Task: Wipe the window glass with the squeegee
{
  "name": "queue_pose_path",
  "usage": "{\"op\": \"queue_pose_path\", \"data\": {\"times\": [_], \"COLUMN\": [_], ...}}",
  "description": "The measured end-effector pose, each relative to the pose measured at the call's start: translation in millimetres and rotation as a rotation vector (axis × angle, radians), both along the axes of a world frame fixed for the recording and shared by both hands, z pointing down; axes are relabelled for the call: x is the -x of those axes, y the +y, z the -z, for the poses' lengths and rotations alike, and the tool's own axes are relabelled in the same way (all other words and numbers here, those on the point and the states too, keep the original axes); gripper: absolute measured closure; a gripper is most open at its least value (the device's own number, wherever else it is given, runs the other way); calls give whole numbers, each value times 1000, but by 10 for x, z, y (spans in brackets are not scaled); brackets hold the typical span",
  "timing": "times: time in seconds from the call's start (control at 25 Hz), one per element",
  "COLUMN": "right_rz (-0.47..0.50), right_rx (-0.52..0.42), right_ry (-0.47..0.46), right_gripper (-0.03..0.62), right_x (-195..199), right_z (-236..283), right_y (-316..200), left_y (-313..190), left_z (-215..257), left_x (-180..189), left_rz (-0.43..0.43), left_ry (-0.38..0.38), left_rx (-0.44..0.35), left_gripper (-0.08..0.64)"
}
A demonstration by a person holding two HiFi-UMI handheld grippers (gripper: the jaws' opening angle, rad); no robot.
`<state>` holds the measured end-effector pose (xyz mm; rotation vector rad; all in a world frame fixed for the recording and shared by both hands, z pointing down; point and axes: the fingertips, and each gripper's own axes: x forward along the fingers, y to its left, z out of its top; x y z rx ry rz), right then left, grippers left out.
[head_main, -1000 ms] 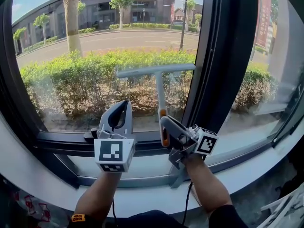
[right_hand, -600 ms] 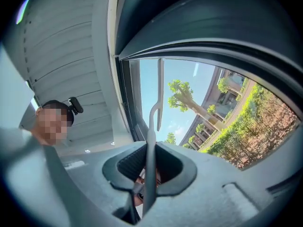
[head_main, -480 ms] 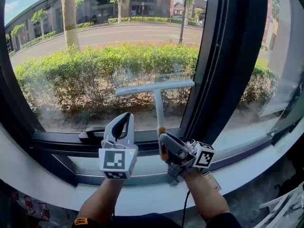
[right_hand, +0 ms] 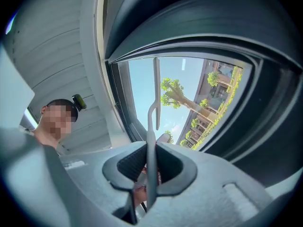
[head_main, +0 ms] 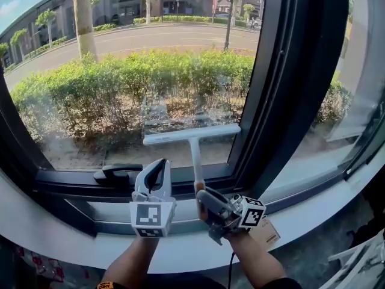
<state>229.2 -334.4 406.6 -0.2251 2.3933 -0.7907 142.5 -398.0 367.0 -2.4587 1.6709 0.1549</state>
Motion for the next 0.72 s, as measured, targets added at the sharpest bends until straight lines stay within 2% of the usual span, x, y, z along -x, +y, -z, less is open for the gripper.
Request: {"op": "queue_pose_path", "data": {"times": [0.36,0.72], "right_rz": [0,-6], "right_rx": [100,162], "right_ry": [4,5], "right_gripper": [543,545], "right_x": [3,-30], "right_z": [-497,-747], "right_y": [77,143], "left_y": [87,287], "left_z": [-101,-318], "left_x": [-23,-65], "left_rz": [5,3], "left_ry": [-57,-76], "left_rx": [-27,16], "left_gripper": [543,543]}}
